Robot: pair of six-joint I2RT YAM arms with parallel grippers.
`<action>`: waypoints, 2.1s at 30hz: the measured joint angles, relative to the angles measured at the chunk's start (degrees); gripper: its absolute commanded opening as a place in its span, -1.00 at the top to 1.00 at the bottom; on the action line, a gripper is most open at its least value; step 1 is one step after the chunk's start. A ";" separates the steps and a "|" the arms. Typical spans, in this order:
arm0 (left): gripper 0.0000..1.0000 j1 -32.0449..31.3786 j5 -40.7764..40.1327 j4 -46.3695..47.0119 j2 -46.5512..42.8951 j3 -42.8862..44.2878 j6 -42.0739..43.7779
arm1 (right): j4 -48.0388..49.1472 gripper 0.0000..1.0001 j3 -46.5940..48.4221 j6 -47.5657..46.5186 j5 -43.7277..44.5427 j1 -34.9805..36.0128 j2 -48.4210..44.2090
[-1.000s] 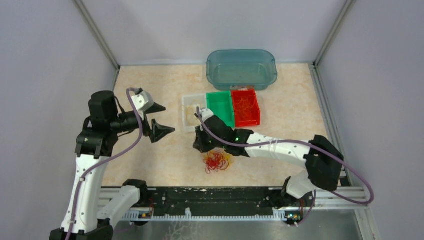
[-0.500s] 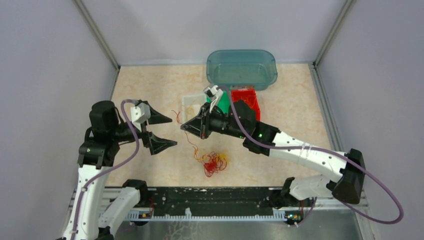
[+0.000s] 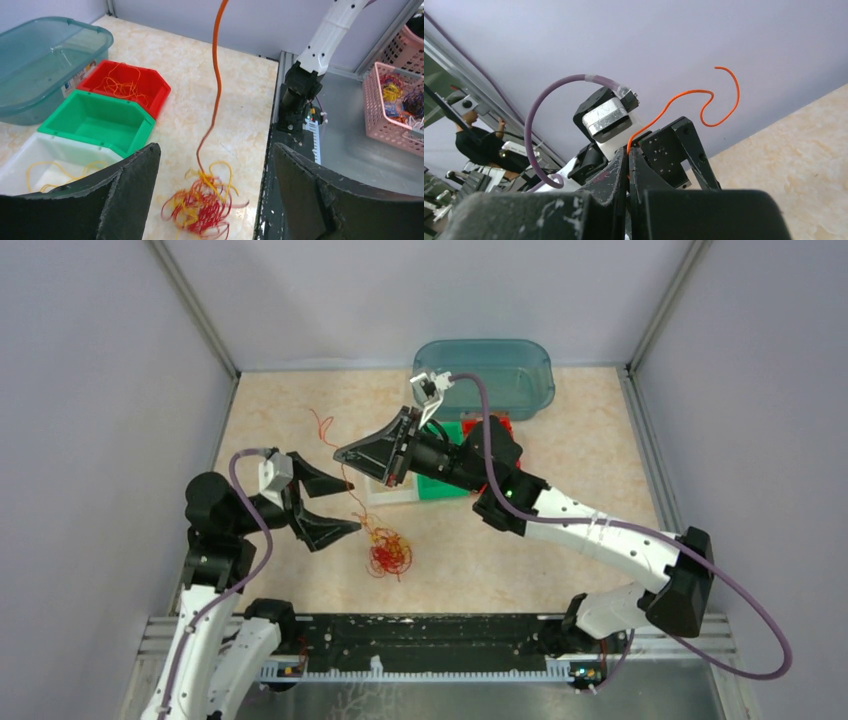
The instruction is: Untangle the cables
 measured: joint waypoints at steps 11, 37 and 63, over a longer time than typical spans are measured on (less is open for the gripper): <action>-0.06 -5.18 -1.81 10.49 3.02 -1.33 -7.74 | 3.58 1.00 5.11 0.79 -0.50 0.48 7.17; 0.43 -5.42 -13.99 -8.83 2.67 -8.24 21.68 | -8.68 1.00 18.58 -12.37 6.99 -3.10 -3.89; 0.15 -5.66 -31.87 -16.15 -0.61 -15.37 47.69 | -25.22 1.00 31.69 -28.35 20.24 -3.45 -10.88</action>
